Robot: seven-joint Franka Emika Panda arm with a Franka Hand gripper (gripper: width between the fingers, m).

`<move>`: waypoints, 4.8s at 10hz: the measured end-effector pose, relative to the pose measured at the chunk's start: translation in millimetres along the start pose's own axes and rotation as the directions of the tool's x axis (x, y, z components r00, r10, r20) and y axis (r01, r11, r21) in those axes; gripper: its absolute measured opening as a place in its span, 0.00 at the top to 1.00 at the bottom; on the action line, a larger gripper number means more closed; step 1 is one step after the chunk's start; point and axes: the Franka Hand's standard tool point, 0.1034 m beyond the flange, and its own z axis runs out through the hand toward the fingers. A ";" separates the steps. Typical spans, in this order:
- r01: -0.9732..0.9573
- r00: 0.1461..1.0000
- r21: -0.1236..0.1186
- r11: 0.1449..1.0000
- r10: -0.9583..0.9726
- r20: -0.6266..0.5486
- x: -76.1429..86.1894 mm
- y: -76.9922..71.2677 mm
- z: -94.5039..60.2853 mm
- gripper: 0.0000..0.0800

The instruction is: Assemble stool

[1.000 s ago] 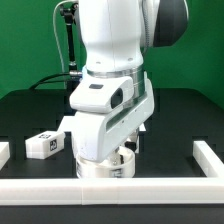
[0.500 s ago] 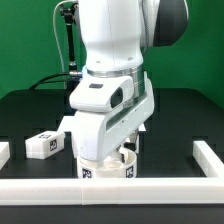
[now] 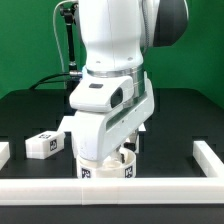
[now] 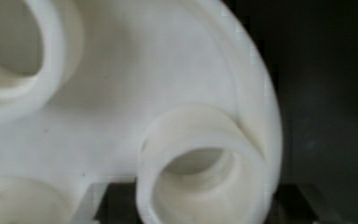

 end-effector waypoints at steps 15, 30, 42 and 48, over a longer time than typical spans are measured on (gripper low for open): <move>0.072 0.996 0.056 0.996 -0.074 0.039 99.5 -59.0 10.1 0.73; 0.115 0.990 0.108 0.987 -0.123 0.064 109.9 -34.3 3.2 0.56; -0.021 0.997 0.025 0.999 0.020 0.072 18.8 -36.6 -39.1 0.19; -0.439 0.896 -0.016 0.898 0.439 0.059 -10.1 -37.0 -22.8 0.19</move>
Offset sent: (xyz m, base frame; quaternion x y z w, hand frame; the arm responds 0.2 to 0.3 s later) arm -0.0177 0.0685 0.0036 -0.0027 0.0056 -0.0375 0.9993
